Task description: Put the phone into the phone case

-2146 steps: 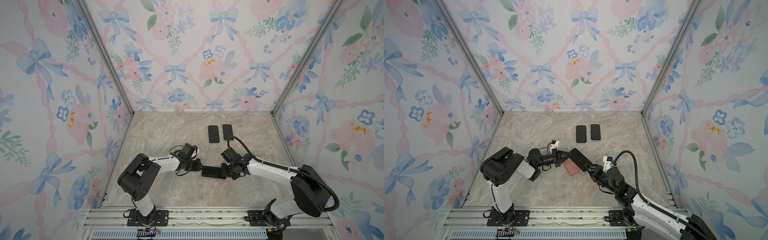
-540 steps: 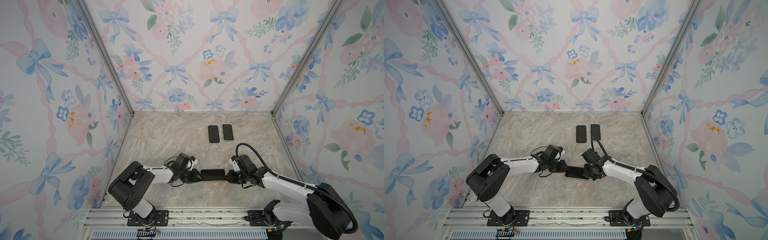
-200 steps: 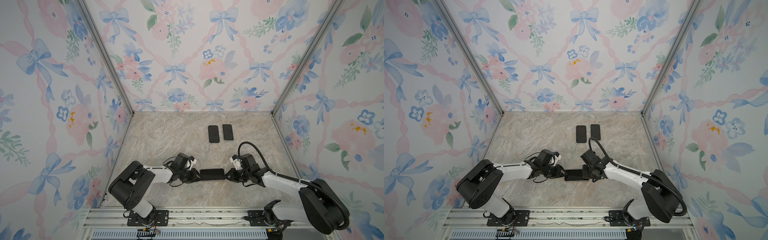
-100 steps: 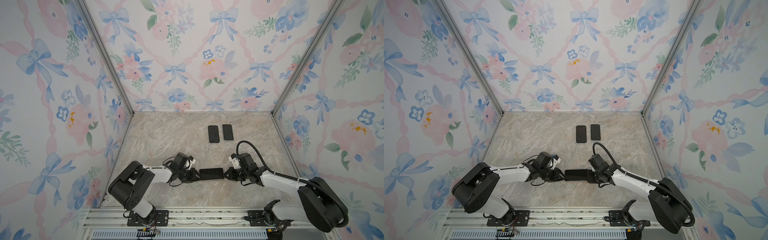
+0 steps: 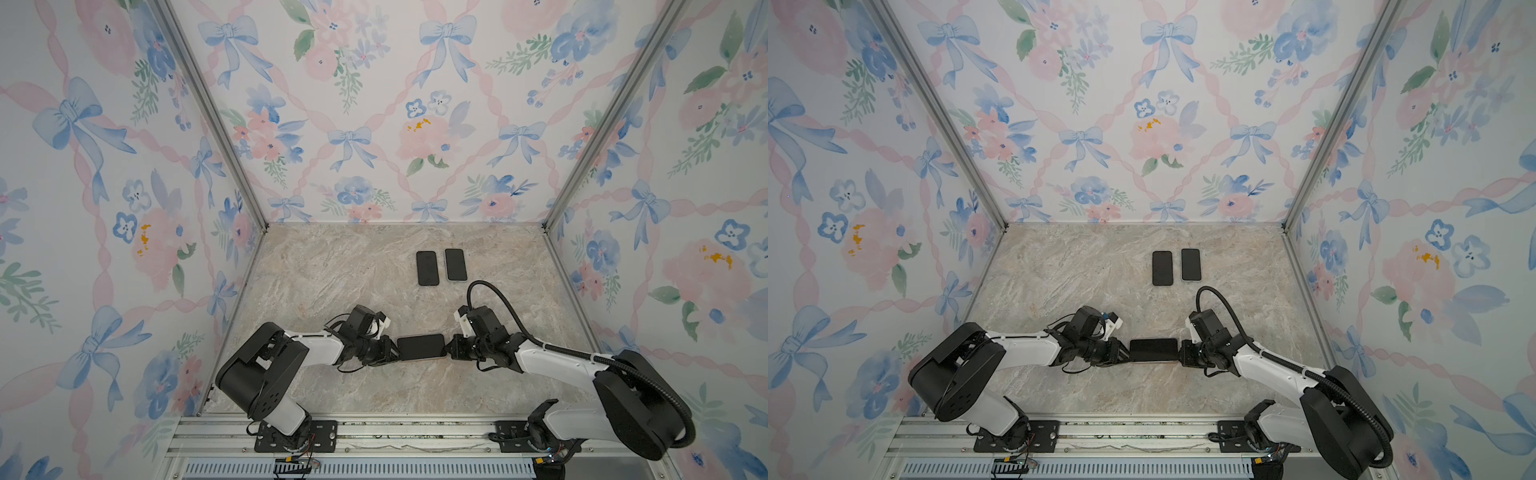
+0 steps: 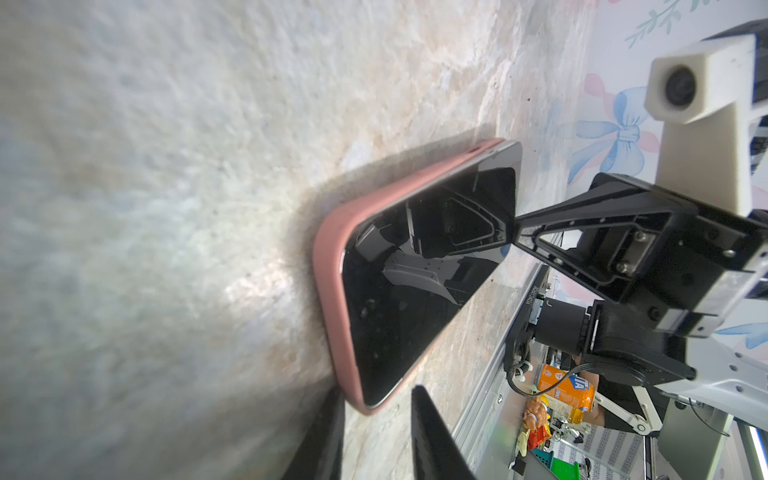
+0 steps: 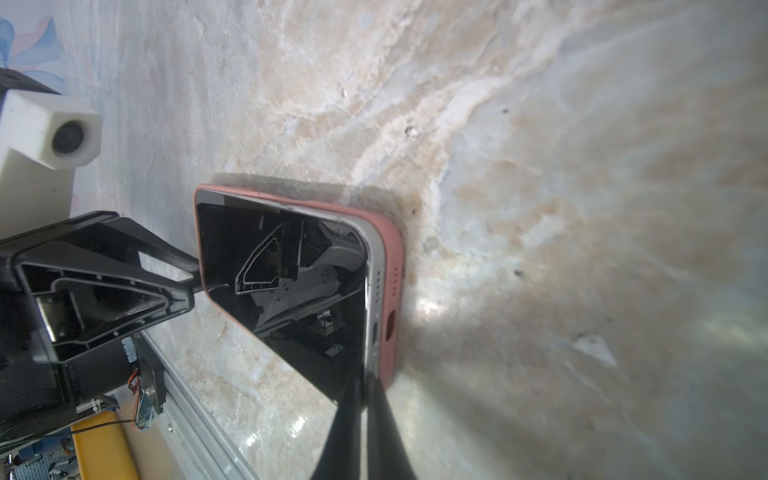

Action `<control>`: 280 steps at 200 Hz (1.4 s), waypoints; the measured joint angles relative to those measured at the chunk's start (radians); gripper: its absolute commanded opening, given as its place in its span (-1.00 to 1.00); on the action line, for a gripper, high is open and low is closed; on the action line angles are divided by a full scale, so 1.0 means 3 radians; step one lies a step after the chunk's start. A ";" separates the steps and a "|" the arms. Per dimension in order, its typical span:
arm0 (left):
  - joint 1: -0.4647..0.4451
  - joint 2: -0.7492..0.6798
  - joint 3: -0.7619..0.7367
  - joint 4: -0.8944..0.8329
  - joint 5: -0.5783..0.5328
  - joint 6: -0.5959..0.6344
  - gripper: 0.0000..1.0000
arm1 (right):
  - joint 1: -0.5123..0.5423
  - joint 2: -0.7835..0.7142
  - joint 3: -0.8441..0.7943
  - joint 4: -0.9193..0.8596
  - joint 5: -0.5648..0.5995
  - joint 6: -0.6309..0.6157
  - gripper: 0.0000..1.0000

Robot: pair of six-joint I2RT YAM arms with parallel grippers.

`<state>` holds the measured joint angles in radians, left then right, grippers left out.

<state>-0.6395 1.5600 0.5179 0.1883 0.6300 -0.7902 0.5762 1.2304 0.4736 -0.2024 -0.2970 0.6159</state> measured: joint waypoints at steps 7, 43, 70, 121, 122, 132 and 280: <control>0.0000 0.0000 -0.0008 0.0014 0.0001 -0.0001 -0.39 | -0.0038 0.0000 -0.0020 0.0031 -0.0050 -0.0011 -0.63; 0.0001 0.0005 -0.0019 0.0047 0.0014 -0.0008 -0.40 | -0.0223 0.0001 -0.0137 0.0231 -0.0338 -0.0055 -0.79; 0.0013 0.0023 -0.0019 0.0069 0.0036 -0.0018 -0.41 | -0.0262 0.0041 -0.0163 0.0334 -0.0476 -0.0066 -0.84; 0.0029 0.0028 -0.0025 0.0076 0.0051 -0.0027 -0.42 | -0.0303 0.0123 -0.0172 0.0435 -0.0599 -0.0060 -0.84; 0.0031 0.0028 -0.0025 0.0076 0.0051 -0.0027 -0.42 | -0.0303 0.0127 -0.0172 0.0440 -0.0601 -0.0058 -0.84; 0.0034 0.0028 -0.0027 0.0078 0.0058 -0.0027 -0.42 | -0.0301 0.0150 -0.0172 0.0465 -0.0607 -0.0060 -0.83; 0.0151 -0.0004 -0.0032 -0.0048 0.0099 -0.0066 -0.44 | 0.0225 0.0532 0.0067 0.0778 0.0329 0.0053 -0.96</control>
<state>-0.5941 1.5589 0.5083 0.1738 0.6598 -0.8101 0.6437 1.3899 0.4938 0.0311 -0.1982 0.6319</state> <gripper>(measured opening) 0.284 0.045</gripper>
